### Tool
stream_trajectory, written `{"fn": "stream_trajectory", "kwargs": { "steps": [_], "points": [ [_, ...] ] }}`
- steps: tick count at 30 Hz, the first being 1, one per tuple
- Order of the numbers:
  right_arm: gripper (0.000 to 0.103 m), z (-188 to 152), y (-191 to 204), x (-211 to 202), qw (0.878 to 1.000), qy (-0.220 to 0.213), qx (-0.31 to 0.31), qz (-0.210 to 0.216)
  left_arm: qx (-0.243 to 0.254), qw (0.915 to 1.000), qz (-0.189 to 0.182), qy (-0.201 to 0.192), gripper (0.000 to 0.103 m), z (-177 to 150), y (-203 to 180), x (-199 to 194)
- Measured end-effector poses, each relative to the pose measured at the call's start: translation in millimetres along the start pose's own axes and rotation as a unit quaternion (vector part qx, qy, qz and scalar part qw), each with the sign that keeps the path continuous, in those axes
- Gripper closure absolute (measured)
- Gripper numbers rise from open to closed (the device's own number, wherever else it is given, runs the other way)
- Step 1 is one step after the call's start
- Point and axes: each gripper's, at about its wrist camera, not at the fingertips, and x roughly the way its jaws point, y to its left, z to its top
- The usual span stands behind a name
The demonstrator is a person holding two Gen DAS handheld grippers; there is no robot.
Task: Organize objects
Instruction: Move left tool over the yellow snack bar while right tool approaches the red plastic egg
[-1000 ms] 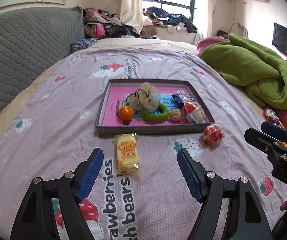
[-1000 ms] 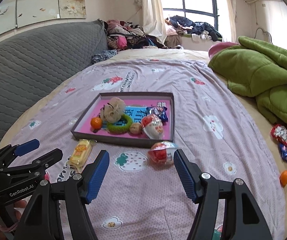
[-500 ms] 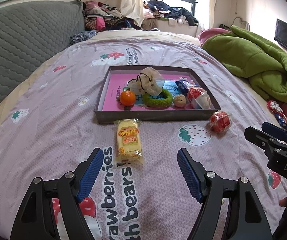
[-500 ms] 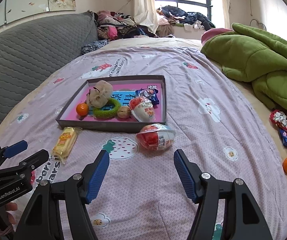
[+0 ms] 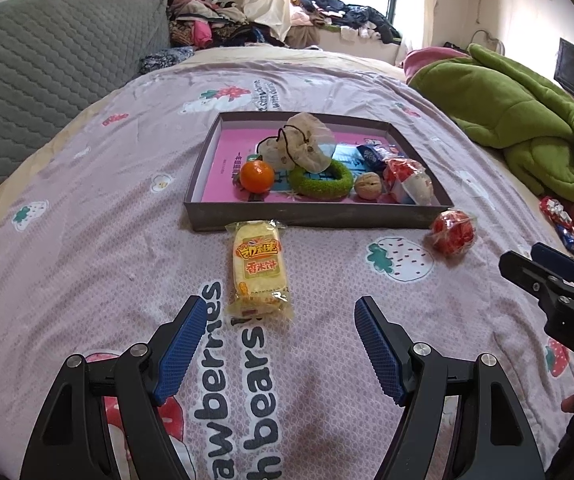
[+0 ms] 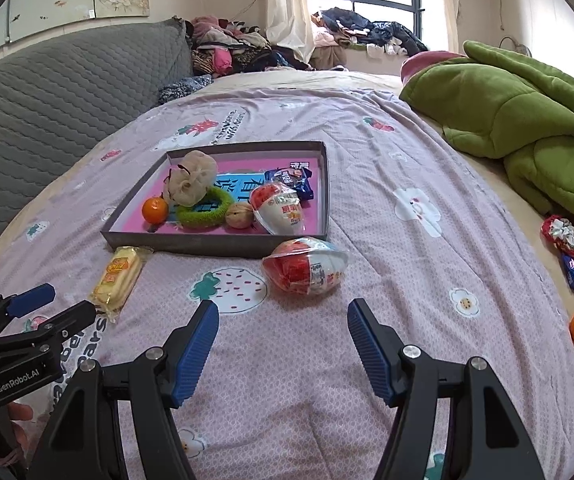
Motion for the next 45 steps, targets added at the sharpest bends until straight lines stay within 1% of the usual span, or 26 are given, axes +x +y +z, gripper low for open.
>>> {"fn": "stream_trajectory", "kwargs": {
  "steps": [3,5,7,9,11,14,19,23,29,36,45],
  "points": [
    [0.037,0.4,-0.6,2.4,1.000,-0.003,0.000,0.005,-0.007,0.9999,0.006,0.005,0.026,1.9,4.0,8.0],
    [0.037,1.5,-1.3,7.0,1.000,0.005,0.001,0.003,-0.009,0.9999,0.008,0.006,0.026,2.9,6.0,11.7],
    [0.037,1.2,-2.2,9.2,1.000,-0.002,0.000,0.007,-0.012,0.9999,0.009,0.006,0.026,3.4,8.4,15.7],
    [0.037,1.3,-3.5,13.9,1.000,0.004,0.002,0.006,-0.015,0.9998,0.010,0.006,0.026,4.0,10.7,18.8],
    [0.037,0.4,-6.4,18.8,1.000,0.000,0.006,0.014,-0.015,0.9998,0.010,0.006,0.026,4.4,12.1,22.7],
    [0.037,0.2,-9.7,29.4,1.000,0.013,0.012,0.005,-0.013,0.9998,0.013,0.007,0.026,5.9,12.3,27.4],
    [0.037,3.4,-10.2,37.6,1.000,0.012,0.015,0.007,-0.017,0.9998,0.007,0.011,0.026,7.4,11.6,36.0],
    [0.037,4.3,-8.4,42.2,1.000,0.012,0.013,0.004,-0.011,0.9999,0.004,0.012,0.026,7.9,8.6,40.5],
    [0.037,5.5,-9.0,49.8,1.000,0.013,0.011,-0.008,-0.007,0.9999,0.007,0.009,0.026,9.9,7.3,43.6],
    [0.037,7.1,-12.7,61.7,1.000,0.017,0.014,-0.014,-0.010,0.9998,0.008,0.015,0.026,12.2,9.4,50.5],
    [0.037,11.1,-16.9,76.8,0.999,0.024,0.018,-0.012,-0.011,0.9996,0.008,0.024,0.026,13.9,9.2,64.9]
  ]
}}
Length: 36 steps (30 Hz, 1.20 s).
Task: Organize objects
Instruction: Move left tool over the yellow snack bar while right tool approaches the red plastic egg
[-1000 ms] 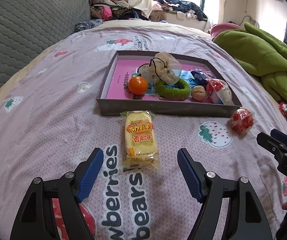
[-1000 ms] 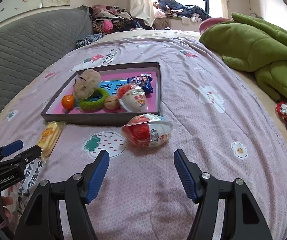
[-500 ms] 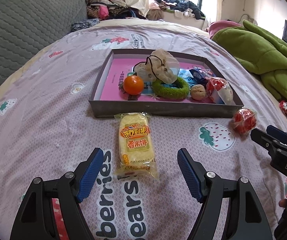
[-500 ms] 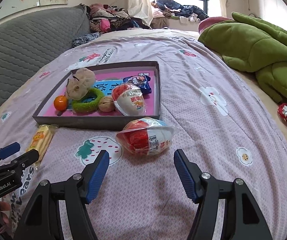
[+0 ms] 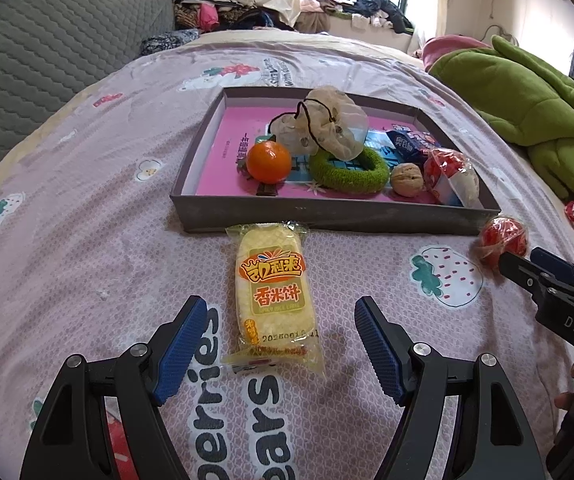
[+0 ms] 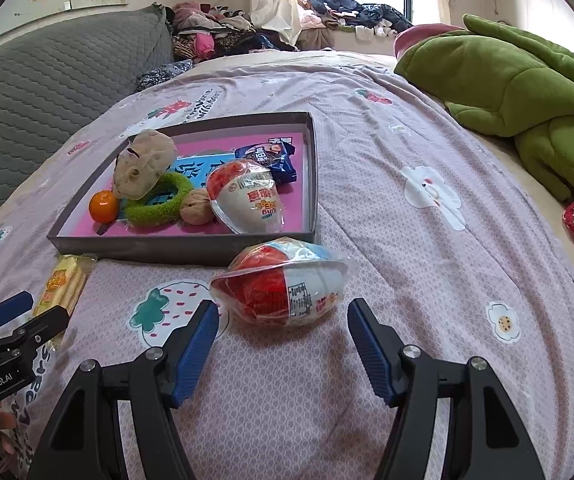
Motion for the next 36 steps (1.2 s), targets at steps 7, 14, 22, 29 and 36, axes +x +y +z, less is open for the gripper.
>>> {"fn": "stream_trajectory", "kwargs": {
  "steps": [7,14,22,29,36],
  "points": [
    [0.037,2.8,0.9,6.6,1.000,0.001,-0.002,0.002,-0.006,1.0000,0.006,0.000,0.026,2.8,5.8,7.0],
    [0.036,4.8,2.4,11.9,1.000,0.001,-0.004,0.003,-0.010,0.9998,0.015,0.003,0.026,6.0,9.6,15.9],
    [0.034,7.8,3.3,20.6,1.000,0.001,-0.002,0.003,-0.016,0.9995,0.023,0.011,0.026,10.2,13.4,27.4],
    [0.034,9.4,0.6,26.3,1.000,0.001,0.002,0.002,-0.019,0.9994,0.026,0.015,0.026,12.4,15.5,35.4],
    [0.034,10.4,-2.6,26.4,1.000,-0.007,0.009,0.014,-0.019,0.9993,0.029,0.015,0.026,13.2,14.8,39.2]
  ]
}}
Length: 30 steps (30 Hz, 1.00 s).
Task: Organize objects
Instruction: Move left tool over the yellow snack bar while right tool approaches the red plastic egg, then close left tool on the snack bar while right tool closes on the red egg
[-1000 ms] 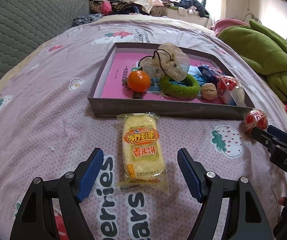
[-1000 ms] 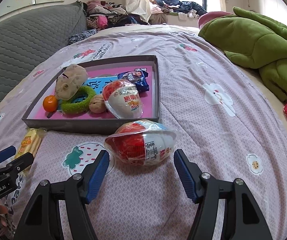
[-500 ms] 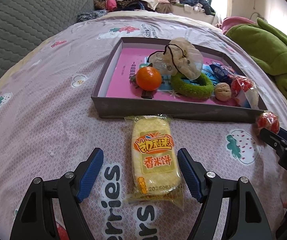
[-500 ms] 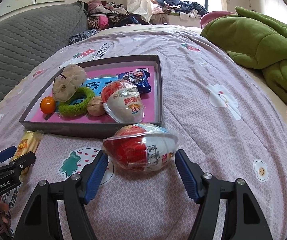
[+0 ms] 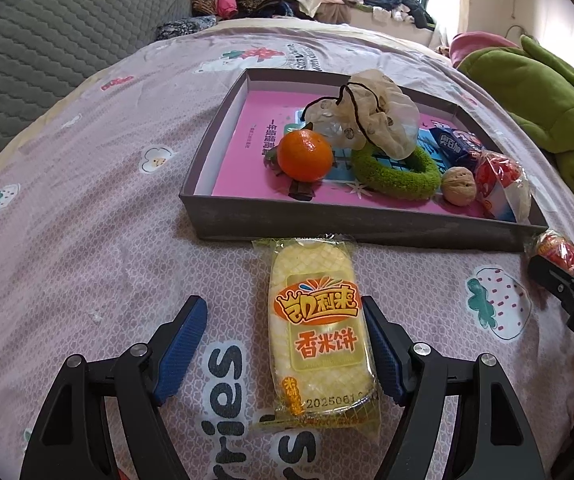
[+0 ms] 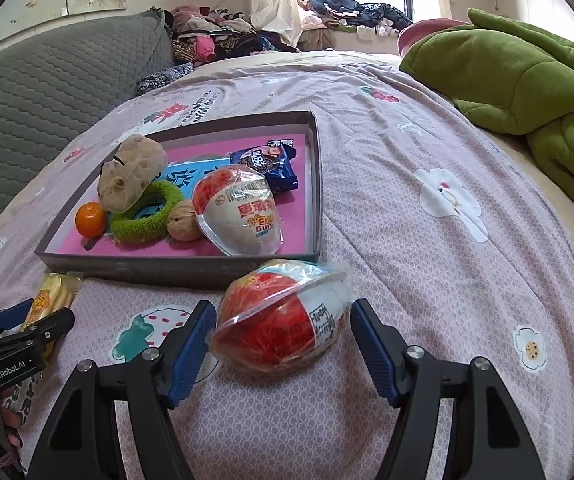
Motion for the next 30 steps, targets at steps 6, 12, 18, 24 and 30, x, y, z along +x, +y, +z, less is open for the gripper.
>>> {"fn": "stream_trajectory", "kwargs": {
  "steps": [6,12,18,24,30],
  "points": [
    [0.035,-0.7,-3.1,2.6,1.000,0.008,0.007,0.001,0.002,1.0000,0.004,0.002,0.026,0.2,-2.6,1.7],
    [0.037,-0.6,-6.6,1.4,1.000,0.008,0.015,0.004,0.003,1.0000,0.003,0.003,0.026,1.7,-1.4,1.3],
    [0.038,-0.2,-7.1,0.5,1.000,0.010,0.017,0.010,0.005,1.0000,0.001,0.004,0.028,2.3,-1.2,0.0],
    [0.039,-1.1,-7.6,-0.7,1.000,0.012,0.019,0.011,0.007,1.0000,-0.003,0.004,0.051,2.2,-4.8,-2.5],
    [0.040,-0.9,-6.1,-2.2,1.000,0.010,0.016,0.014,0.018,0.9998,-0.002,0.001,0.062,1.6,-12.0,-5.0]
  ]
}}
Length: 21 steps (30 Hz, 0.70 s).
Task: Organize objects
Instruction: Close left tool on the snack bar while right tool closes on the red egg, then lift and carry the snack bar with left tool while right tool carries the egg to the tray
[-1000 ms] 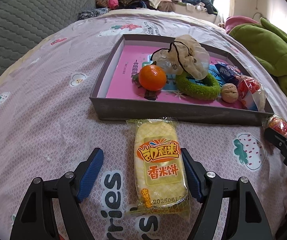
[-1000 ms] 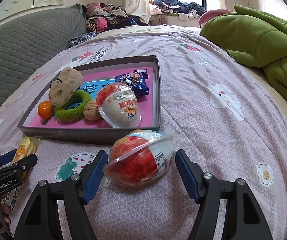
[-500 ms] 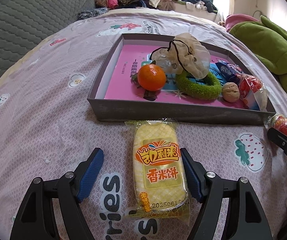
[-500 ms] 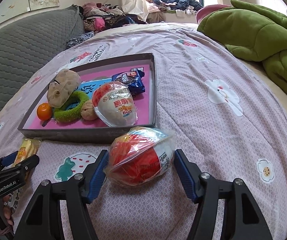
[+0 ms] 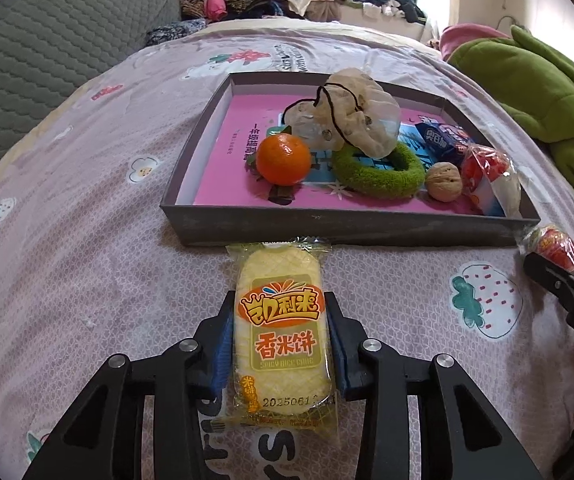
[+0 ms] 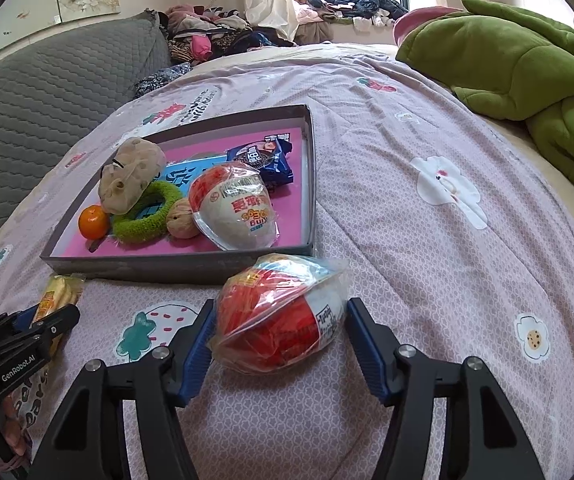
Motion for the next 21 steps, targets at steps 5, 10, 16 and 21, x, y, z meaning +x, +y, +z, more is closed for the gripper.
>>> {"fn": "stream_trajectory", "kwargs": {
  "steps": [5,10,16,21],
  "points": [
    [0.041,0.6,-0.1,-3.9,1.000,-0.003,0.000,0.007,0.007,1.0000,0.003,-0.006,0.062,-2.7,-1.8,-2.7],
    [0.041,0.3,4.6,-9.1,1.000,-0.005,-0.008,0.016,0.014,0.9998,0.004,-0.010,0.063,-5.8,-6.2,-8.1],
    [0.041,-1.4,15.1,-17.1,0.999,-0.007,-0.022,0.025,0.016,0.9998,0.004,-0.012,0.063,-7.7,-8.9,-14.0],
    [0.041,-2.7,21.9,-22.6,0.999,-0.009,-0.029,0.035,0.016,0.9997,0.004,-0.016,0.063,-8.6,-9.7,-22.5]
  ]
}}
